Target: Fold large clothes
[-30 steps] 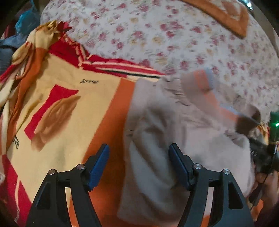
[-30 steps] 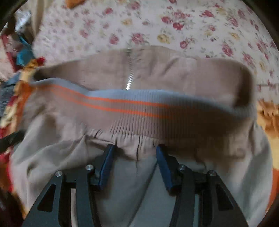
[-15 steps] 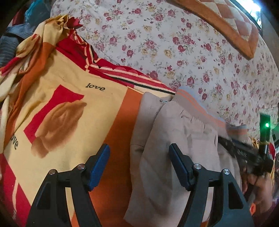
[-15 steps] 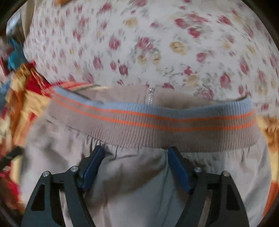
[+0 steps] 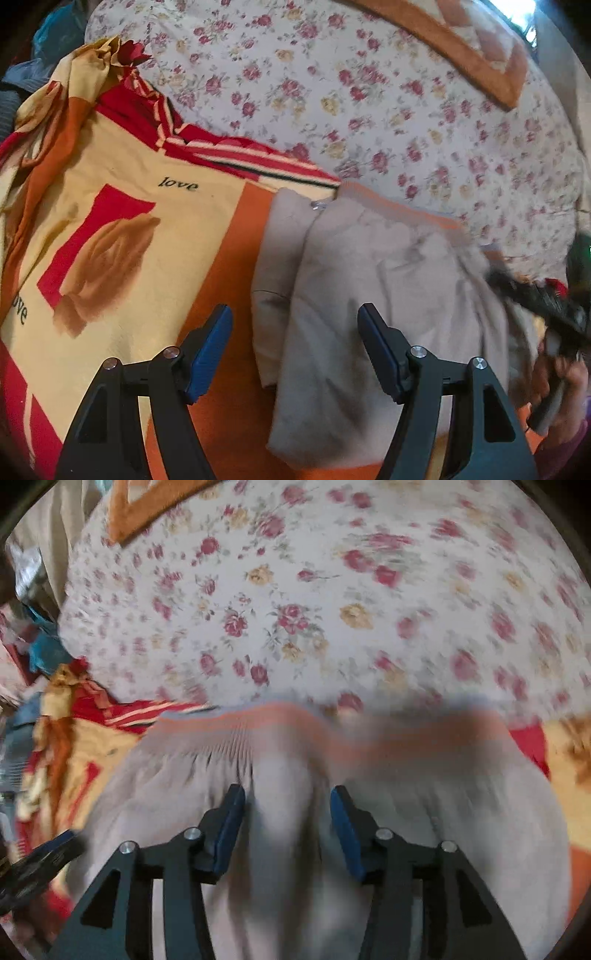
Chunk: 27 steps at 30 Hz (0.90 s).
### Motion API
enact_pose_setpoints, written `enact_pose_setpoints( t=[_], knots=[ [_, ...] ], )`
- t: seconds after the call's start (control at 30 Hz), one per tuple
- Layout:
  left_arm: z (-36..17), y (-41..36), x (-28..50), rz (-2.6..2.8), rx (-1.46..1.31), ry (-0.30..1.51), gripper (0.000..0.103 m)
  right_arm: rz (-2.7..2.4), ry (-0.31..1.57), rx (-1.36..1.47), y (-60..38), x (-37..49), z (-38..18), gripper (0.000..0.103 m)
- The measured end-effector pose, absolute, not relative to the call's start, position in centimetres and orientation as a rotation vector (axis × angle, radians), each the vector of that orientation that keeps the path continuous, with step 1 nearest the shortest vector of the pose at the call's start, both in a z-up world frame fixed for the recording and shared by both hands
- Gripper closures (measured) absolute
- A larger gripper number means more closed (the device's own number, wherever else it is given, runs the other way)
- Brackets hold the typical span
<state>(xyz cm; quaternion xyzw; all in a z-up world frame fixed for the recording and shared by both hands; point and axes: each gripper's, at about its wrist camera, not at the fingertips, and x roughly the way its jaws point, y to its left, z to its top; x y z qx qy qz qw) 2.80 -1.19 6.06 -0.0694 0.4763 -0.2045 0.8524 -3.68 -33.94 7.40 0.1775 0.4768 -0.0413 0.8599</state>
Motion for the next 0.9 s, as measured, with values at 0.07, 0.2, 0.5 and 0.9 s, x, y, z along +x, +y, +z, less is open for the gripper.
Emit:
enact_pose_setpoints(
  t=[0.07,0.2,0.5,0.9],
  knots=[
    [6.2,-1.2,2.5,-0.456,-0.139,0.993,0.036,-0.11,0.985,0.378,-35.2,-7.7,9.3,0.043],
    [5.0,-1.9,2.3,-0.442,-0.085,1.022,0.036,-0.29,0.93,0.317,-39.2,-13.9,11.7,0.025],
    [3.8,-1.1,1.2,-0.526,-0.112,1.08,0.097,-0.305,1.051,0.401,-44.4,-19.2,7.7,0.096],
    [4.0,1.5,0.4,-0.471,-0.186,1.06,0.083,-0.379,0.986,0.393,-43.9,-22.1,8.1,0.074]
  ],
)
